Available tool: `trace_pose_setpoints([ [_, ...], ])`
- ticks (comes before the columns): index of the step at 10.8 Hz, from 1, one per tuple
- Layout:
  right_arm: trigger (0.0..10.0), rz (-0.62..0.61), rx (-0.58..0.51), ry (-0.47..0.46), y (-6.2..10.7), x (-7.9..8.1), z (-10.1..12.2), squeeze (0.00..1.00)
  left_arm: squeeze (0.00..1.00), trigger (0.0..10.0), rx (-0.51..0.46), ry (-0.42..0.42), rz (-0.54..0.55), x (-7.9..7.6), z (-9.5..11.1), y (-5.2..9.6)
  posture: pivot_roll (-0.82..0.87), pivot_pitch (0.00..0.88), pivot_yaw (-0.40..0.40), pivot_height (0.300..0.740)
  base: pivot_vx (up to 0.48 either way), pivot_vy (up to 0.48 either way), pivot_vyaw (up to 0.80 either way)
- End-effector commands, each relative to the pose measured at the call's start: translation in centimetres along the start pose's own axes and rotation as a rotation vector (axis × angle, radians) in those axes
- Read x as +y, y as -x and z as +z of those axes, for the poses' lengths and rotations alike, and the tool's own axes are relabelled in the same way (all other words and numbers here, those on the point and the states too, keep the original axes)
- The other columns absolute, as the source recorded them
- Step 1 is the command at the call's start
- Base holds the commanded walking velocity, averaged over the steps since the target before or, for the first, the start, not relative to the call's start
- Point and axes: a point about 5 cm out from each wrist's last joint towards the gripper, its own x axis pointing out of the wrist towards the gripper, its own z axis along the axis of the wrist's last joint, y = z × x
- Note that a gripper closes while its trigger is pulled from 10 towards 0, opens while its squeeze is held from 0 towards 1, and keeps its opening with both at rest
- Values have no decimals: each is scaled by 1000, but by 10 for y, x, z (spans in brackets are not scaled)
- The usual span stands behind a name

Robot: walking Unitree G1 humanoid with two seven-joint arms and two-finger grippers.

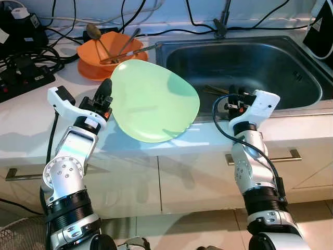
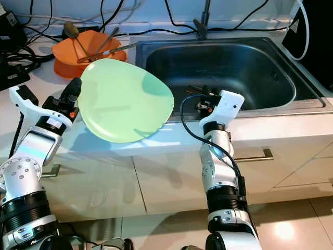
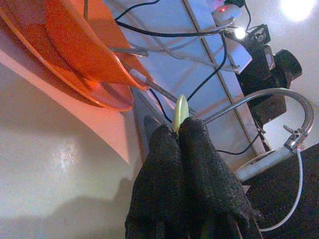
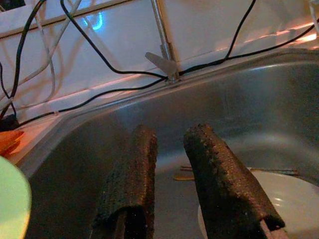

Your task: Kitchen organization

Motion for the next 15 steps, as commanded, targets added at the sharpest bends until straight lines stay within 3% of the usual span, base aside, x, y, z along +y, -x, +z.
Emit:
trace_pose_setpoints([
  [1, 10000, -12, 4, -6, -2, -1, 1, 0, 0, 10000, -31, 6, -25, -7, 7, -3, 113, 62, 41, 740, 0, 0, 0],
  [3, 10000, -10, 10, -7, -2, 0, -1, 0, 0, 10000, -8, -104, -4, -4, 12, 1, 116, 63, 41, 740, 0, 0, 0],
  [6, 10000, 0, 27, -12, 0, 5, -5, 0, 0, 10000, -92, -218, 86, 11, 53, 14, 133, 67, 39, 740, 0, 0, 0],
  [9, 10000, 19, 53, 1, -1, 10, -9, 0, 0, 10000, -1, -270, 112, 16, 41, 16, 126, 67, 38, 740, 0, 0, 0],
  [11, 10000, 28, 72, 24, -1, 11, -12, 0, 0, 10000, 33, -236, 95, 13, 26, 11, 121, 64, 40, 740, 0, 0, 0],
  [12, 10000, 39, 82, 19, -1, 13, -13, 290, 0, 10000, 37, -224, 92, 12, 22, 10, 118, 64, 41, 740, 0, 0, 0],
  [13, 10000, 43, 94, 35, -1, 15, -14, 1000, 0, 10000, 43, -221, 91, 12, 18, 8, 116, 63, 41, 740, 0, 0, 0],
  [15, 10000, 43, 123, 69, -1, 16, -19, 0, 0, 10000, 49, -216, 92, 12, 15, 7, 114, 62, 43, 740, 0, 0, 0],
])
